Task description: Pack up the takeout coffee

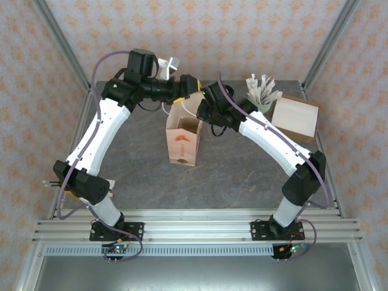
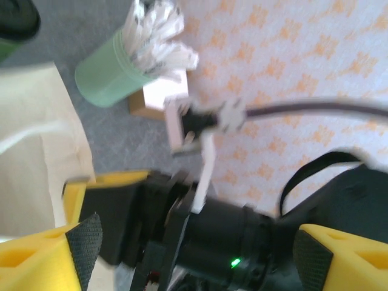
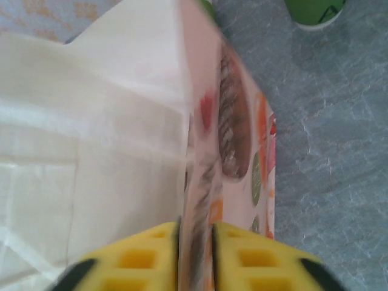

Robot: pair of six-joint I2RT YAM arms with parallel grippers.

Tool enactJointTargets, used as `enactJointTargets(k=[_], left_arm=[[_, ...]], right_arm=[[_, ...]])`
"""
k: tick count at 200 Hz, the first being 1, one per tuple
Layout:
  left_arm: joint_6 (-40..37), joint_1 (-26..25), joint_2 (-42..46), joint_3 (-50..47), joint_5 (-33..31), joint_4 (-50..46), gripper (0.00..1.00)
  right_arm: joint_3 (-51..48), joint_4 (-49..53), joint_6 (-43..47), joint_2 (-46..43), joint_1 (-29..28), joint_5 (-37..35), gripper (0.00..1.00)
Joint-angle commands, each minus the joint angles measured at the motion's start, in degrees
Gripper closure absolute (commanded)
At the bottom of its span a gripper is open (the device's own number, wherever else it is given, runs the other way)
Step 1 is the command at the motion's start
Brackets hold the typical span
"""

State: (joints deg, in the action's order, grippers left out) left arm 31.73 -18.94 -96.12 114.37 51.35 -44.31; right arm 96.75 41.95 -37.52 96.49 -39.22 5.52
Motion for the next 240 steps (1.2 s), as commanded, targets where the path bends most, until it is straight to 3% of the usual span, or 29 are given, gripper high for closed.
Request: enactJointTargets(k=[1, 9, 34, 61, 83, 108, 142, 157, 202, 240], left_arm=[[-4.2, 3.8, 3.0, 6.6, -2.8, -4.8, 0.04], [-3.8, 5.4, 3.7, 7.5, -4.2, -5.7, 0.0], [-4.0, 8.1, 4.8, 7.9, -12.0, -10.4, 0.0], [-2.6, 8.5, 4.9, 6.2, -28.0, -16.0, 0.0], [-1.4, 8.9, 5.9, 3.7, -36.2, -17.1, 0.0], [2.3, 11.4, 8.5, -2.5, -36.9, -14.1, 0.0], [3.2, 13.1, 12.1, -9.8, -38.8, -11.3, 0.0], [2.0, 13.3, 13.0, -11.5, -38.4, -11.1, 0.0], [2.8, 13.3, 15.0, -15.2, -41.1, -12.4, 0.0], [7.0, 13.3, 17.0, -19.6, -44.1, -10.8, 0.0]], right_arm=[[-0.3, 0.0, 3.1, -2.8, 1.3, 5.9, 0.32], [1.9, 2.1, 4.7, -3.0, 2.1, 5.7, 0.18], [10.4, 9.9, 11.2, -1.9, 3.5, 3.7, 0.0], [15.6, 14.0, 10.5, -0.3, 7.8, -0.2, 0.01], [18.2, 14.6, 8.8, 3.7, 13.3, 3.2, 0.01], [26.2, 16.0, 12.6, 14.9, 16.4, 5.5, 0.01], [49.9, 21.8, 18.0, 34.7, 16.8, 0.0, 0.01], [55.5, 21.5, 18.3, 40.4, 17.5, 0.4, 0.01], [51.8, 13.4, 22.7, 44.8, 18.1, -5.0, 0.01], [51.5, 12.3, 24.6, 46.0, 18.8, -1.8, 0.01]])
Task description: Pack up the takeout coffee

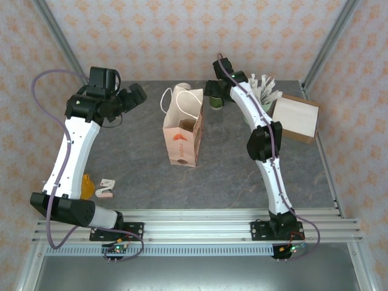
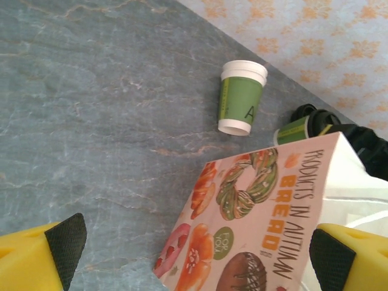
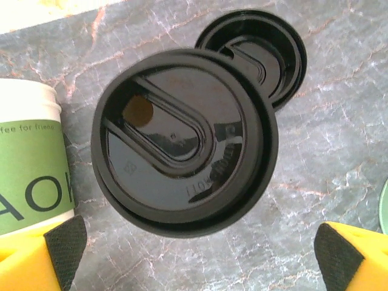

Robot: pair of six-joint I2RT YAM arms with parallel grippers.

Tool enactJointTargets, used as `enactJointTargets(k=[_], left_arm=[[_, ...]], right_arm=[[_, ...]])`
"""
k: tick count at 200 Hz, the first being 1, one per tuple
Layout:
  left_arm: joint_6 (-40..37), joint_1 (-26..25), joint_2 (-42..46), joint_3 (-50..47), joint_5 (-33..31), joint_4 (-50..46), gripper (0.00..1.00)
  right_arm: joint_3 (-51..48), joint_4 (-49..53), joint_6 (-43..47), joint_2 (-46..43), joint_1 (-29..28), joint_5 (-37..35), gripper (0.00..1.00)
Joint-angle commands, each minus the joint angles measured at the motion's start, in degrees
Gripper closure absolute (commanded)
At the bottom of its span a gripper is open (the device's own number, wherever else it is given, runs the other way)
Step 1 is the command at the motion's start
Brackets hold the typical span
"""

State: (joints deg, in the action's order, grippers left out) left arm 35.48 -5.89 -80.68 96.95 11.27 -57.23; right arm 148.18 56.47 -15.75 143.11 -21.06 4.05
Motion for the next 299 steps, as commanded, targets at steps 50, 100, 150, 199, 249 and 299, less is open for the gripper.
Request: enactJointTargets(k=[50, 100, 150, 199, 249, 299], left_arm=[[4.4, 0.3, 0.5, -2.6, -5.3, 2.2, 0.0], [5.3, 0.3, 0.3, -3.7, -4.9, 2.8, 0.0], [5.8, 0.3, -0.3, -4.0, -4.6, 3.2, 0.0], [6.3, 0.3, -0.9, -4.4, -4.4, 3.4, 0.0], [7.0, 0.3, -1.2, -4.5, -4.7, 3.8, 0.0], [6.9, 0.3, -2.3, -4.1, -3.0, 5.2, 0.0]], right_arm=[[-1.7, -5.7, 4.1, 0.5, 1.4, 3.6, 0.01], [-0.9, -8.0, 5.3, 2.5, 1.7, 5.1, 0.01], [0.2, -8.0, 6.4, 4.4, 1.8, 4.5, 0.01], [1.0, -10.9, 8.3, 6.6, 1.8, 1.7, 0.01], [1.3, -13.5, 9.0, 7.2, 1.8, 2.4, 0.01], [1.4, -12.8, 9.2, 7.3, 1.9, 2.4, 0.02]])
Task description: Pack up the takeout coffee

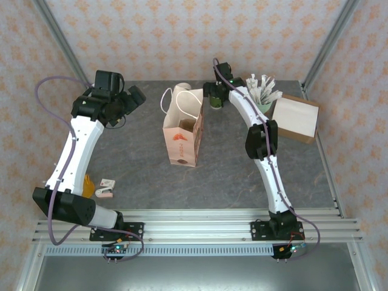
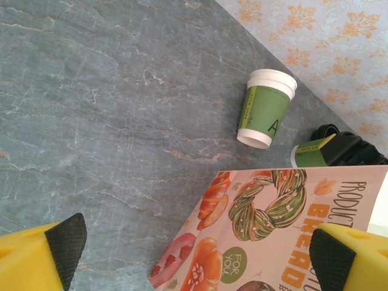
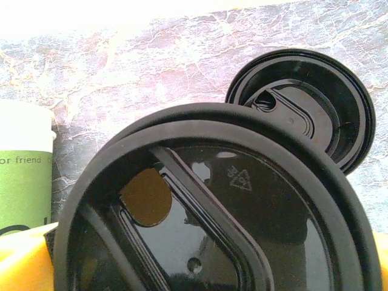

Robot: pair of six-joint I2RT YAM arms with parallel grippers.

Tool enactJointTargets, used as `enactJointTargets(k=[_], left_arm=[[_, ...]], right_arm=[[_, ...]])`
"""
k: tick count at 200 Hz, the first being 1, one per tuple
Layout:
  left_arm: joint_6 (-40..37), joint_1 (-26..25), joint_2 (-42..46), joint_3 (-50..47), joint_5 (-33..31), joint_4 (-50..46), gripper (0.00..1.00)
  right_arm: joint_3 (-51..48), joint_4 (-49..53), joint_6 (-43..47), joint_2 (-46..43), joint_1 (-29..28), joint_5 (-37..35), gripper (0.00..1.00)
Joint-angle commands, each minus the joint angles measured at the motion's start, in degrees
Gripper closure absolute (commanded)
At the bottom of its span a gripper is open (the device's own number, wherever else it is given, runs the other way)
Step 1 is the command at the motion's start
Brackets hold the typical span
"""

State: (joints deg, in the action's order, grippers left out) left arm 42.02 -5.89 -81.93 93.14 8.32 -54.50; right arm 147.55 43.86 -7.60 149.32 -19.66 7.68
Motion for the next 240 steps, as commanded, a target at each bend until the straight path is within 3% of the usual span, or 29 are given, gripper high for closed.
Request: enactJointTargets(k=[1, 37, 62, 92, 136, 149, 177, 240], left_arm=[[0.3, 0.3, -1.1, -0.3, 0.0, 2.6, 0.0], [-4.2, -0.5, -3.3, 2.7, 5.3, 4.6, 0.04], [-8.7, -1.4, -5.5, 6.5, 8.4, 4.9, 0.04], [-16.5, -3.1, -9.3, 13.3, 11.1, 3.5, 0.05], [-25.5, -4.4, -11.4, 19.1, 17.7, 4.7, 0.05], [-28.3, -4.7, -11.7, 19.9, 18.7, 4.7, 0.05], [-34.7, -7.2, -15.9, 26.8, 14.5, -3.3, 0.07], [-38.5, -10.5, -20.3, 31.9, 10.0, -8.7, 0.15]], right_arm=[[2.1, -0.2, 1.1, 1.1, 0.5, -1.3, 0.02], [2.9, 0.7, 2.4, 0.9, 0.5, -1.2, 0.14], [3.0, 0.5, 2.4, 0.5, 0.5, -2.0, 0.17], [3.0, 1.1, 2.2, -0.6, 0.5, -1.9, 0.29], [0.6, 3.8, 0.4, -6.0, 0.4, 0.3, 0.33], [-3.1, 4.1, -0.6, -9.1, 0.5, 1.0, 0.34], [-17.0, 0.5, -1.5, -18.0, -0.6, 2.2, 0.36], [-50.5, -11.9, -4.5, -38.7, -6.2, -2.4, 0.36]])
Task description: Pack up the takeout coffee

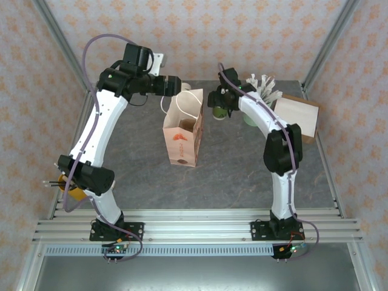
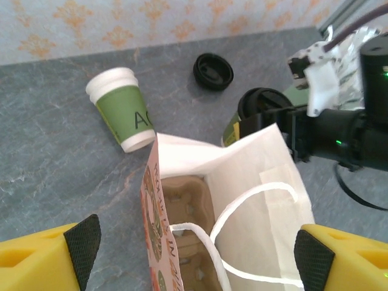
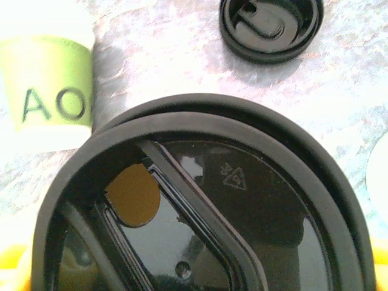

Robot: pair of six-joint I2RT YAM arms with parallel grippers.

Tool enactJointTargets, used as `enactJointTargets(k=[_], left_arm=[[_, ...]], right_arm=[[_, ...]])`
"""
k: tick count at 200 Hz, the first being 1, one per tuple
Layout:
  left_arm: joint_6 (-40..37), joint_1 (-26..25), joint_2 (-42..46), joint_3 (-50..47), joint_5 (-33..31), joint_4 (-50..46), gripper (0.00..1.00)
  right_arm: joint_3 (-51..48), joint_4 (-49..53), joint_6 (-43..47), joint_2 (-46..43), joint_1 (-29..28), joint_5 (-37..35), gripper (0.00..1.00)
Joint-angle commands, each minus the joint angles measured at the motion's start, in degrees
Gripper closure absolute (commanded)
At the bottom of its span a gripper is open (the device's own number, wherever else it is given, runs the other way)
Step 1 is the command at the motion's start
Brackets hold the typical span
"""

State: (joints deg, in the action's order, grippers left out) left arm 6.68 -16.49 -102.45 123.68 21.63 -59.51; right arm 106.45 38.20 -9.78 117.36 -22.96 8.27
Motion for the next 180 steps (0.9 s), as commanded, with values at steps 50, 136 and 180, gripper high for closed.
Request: enactJointTargets(k=[50, 136, 180], left_arm=[[-4.6, 0.1, 1.4, -0.1, -5.5, -6.7, 0.36], [3.9, 0.1, 8.1, -6.3, -11.5, -6.1, 0.99], [8.6, 0.1, 14.4, -13.4, -15.9, -4.3, 1.0]], right_arm=[[-29.7, -12.9, -4.8, -19.9, -9.0, -7.8, 0.35], [-47.4, -24.4, -8.5, -28.2, -13.9, -11.5, 0.33], [-47.7, -25.2, -6.9, -27.2, -14.0, -10.7, 0.32]])
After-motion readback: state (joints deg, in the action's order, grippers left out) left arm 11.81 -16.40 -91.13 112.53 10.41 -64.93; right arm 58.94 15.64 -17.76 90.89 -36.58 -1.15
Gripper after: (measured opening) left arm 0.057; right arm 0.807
